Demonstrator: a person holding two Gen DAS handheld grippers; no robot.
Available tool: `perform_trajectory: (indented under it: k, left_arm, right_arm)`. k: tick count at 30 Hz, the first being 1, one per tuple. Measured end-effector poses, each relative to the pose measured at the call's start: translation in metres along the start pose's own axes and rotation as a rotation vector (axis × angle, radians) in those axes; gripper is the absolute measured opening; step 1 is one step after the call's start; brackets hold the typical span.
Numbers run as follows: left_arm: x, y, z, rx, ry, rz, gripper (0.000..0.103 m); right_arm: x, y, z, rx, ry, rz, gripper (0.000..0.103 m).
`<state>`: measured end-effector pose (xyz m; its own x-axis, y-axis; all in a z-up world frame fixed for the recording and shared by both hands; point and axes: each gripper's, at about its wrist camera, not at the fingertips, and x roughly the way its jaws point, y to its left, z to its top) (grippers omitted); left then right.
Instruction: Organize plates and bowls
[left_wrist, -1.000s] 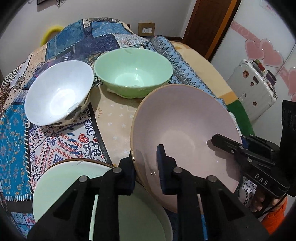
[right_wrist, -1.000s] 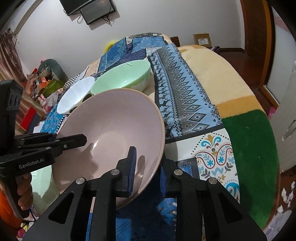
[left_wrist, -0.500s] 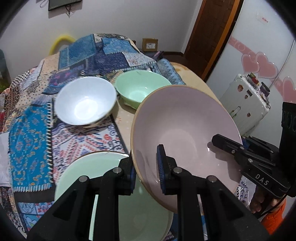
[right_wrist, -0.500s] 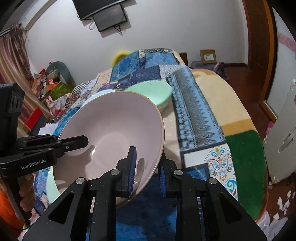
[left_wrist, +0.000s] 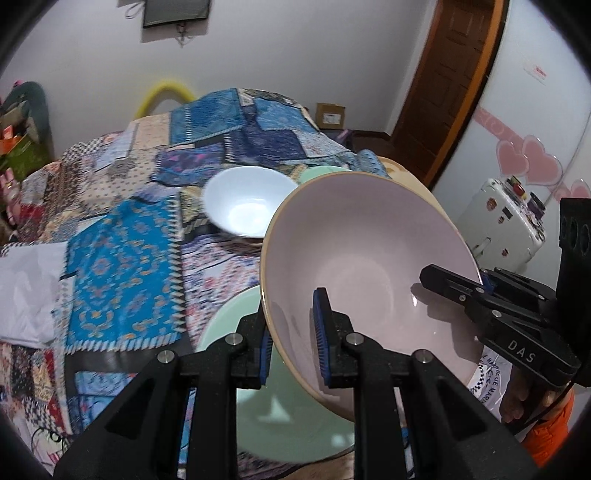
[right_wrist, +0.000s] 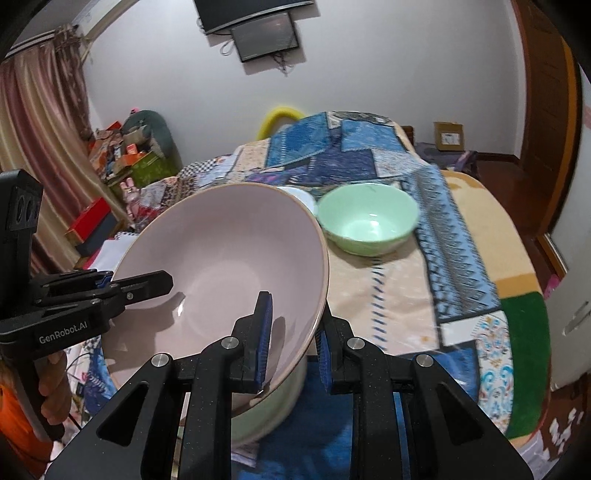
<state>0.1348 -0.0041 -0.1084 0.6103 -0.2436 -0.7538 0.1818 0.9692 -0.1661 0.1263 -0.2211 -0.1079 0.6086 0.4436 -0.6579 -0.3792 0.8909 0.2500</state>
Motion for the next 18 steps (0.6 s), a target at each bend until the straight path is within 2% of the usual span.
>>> perform_trajectory:
  k: [8, 18]
  left_arm:
    - [-0.033, 0.052, -0.020, -0.081, -0.028, 0.063, 0.020]
    - [-0.063, 0.109, -0.052, -0.148, -0.027, 0.147, 0.020]
  right_arm:
    - [0.021, 0.050, 0.001, -0.068, 0.024, 0.073, 0.020]
    - [0.047, 0.101, -0.001, -0.129, 0.072, 0.156, 0.020]
